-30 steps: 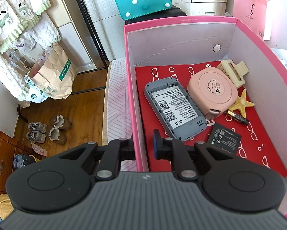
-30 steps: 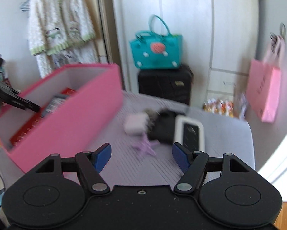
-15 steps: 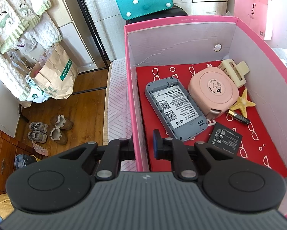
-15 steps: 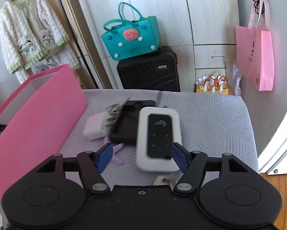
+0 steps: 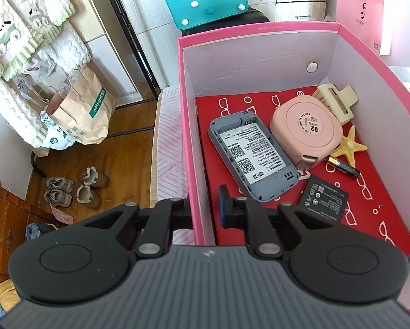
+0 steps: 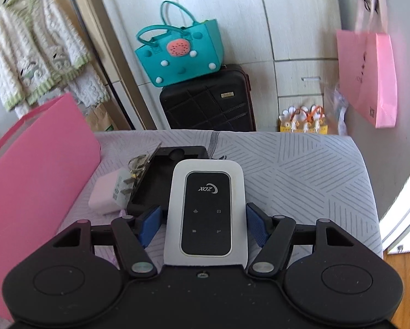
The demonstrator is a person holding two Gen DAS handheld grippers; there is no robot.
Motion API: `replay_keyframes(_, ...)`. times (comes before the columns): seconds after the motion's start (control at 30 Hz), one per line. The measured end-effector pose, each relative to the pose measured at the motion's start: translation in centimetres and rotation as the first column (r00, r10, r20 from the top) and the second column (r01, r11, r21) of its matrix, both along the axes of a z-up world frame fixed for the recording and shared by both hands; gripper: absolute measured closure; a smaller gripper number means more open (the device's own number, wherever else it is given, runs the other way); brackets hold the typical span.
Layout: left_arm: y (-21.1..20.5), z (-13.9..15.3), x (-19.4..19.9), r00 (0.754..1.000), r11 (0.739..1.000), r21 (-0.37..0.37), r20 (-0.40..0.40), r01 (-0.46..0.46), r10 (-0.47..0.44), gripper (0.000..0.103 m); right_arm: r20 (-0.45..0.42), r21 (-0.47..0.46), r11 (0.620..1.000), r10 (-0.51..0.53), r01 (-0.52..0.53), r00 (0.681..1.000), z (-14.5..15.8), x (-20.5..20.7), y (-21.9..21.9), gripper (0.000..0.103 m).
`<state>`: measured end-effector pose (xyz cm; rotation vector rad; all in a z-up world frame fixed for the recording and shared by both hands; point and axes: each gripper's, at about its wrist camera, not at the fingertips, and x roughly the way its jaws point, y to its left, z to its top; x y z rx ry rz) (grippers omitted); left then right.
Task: Organize rigid objects
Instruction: 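Move the right tool back and grasp the white pocket wifi router, then carry the white wifi router into the box and release it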
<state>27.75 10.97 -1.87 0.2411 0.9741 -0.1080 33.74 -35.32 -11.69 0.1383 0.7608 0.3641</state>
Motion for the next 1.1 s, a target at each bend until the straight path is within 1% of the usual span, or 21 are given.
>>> replay_keyframes(0.03,-0.1,0.0,0.0,1.0,1.0,0.003,0.003,0.001,-0.001,0.091,0.0,-0.009,1.0,0.0,0.0,1.0,0.0,-0.1,0.1,0.034)
replay_keyframes(0.07,-0.1,0.0,-0.1,1.0,1.0,0.007,0.007,0.001,-0.001,0.091,-0.002,-0.01,1.0,0.001,-0.001,1.0,0.1,-0.2,0.1,0.038)
replay_keyframes(0.27,-0.1,0.0,-0.1,1.0,1.0,0.01,0.011,0.001,-0.001,0.091,0.009,-0.024,1.0,-0.017,0.017,1.0,0.5,-0.8,0.2,0.038)
replay_keyframes(0.4,-0.1,0.0,-0.1,1.0,1.0,0.007,0.014,-0.001,0.001,0.091,0.013,-0.019,1.0,-0.009,0.009,1.0,1.1,-1.5,0.4,0.038)
replay_keyframes(0.47,-0.2,0.0,-0.1,1.0,1.0,0.012,0.018,0.001,-0.001,0.091,0.026,-0.033,0.999,0.0,0.001,1.0,1.6,-2.2,0.9,0.038)
replay_keyframes(0.63,-0.2,0.0,-0.1,1.0,1.0,0.011,0.019,0.001,-0.002,0.091,0.067,-0.035,0.999,0.032,-0.03,0.997,3.6,-4.1,2.0,0.038)
replay_keyframes(0.67,-0.2,0.0,-0.1,1.0,1.0,0.009,0.018,0.001,-0.002,0.091,0.078,-0.03,0.999,0.046,-0.044,0.996,4.2,-4.6,2.4,0.038)
replay_keyframes(0.73,-0.3,0.0,-0.1,1.0,1.0,0.011,0.019,0.005,-0.005,0.091,0.105,0.023,0.997,0.071,-0.074,0.992,5.7,-5.5,3.5,0.038)
replay_keyframes(0.8,-0.2,0.0,0.0,1.0,1.0,0.008,0.018,0.003,-0.003,0.091,0.161,0.07,0.989,0.118,-0.131,0.98,7.3,-6.9,5.1,0.038)
replay_keyframes(0.87,-0.2,0.0,0.0,1.0,1.0,0.005,0.017,0.002,-0.002,0.091,0.211,0.072,0.975,0.19,-0.21,0.959,8.9,-8.2,7.2,0.038)
replay_keyframes(0.93,-0.1,0.0,0.0,1.0,1.0,0.009,0.019,0.005,-0.005,0.091,0.241,0.061,0.952,0.278,-0.3,0.93,10.3,-9.2,9.5,0.038)
replay_keyframes(1.0,0.0,0.0,0.0,1.0,1.0,-0.006,0.018,0.0,0.0,0.091,0.241,0.058,0.924,0.354,-0.378,0.903,11.5,-9.5,11.6,0.038)
replay_keyframes(1.1,0.1,0.0,0.0,1.0,1.0,-0.019,0.017,-0.003,0.004,0.091,0.202,0.028,0.895,0.431,-0.445,0.879,12.6,-9.4,14.6,0.038)
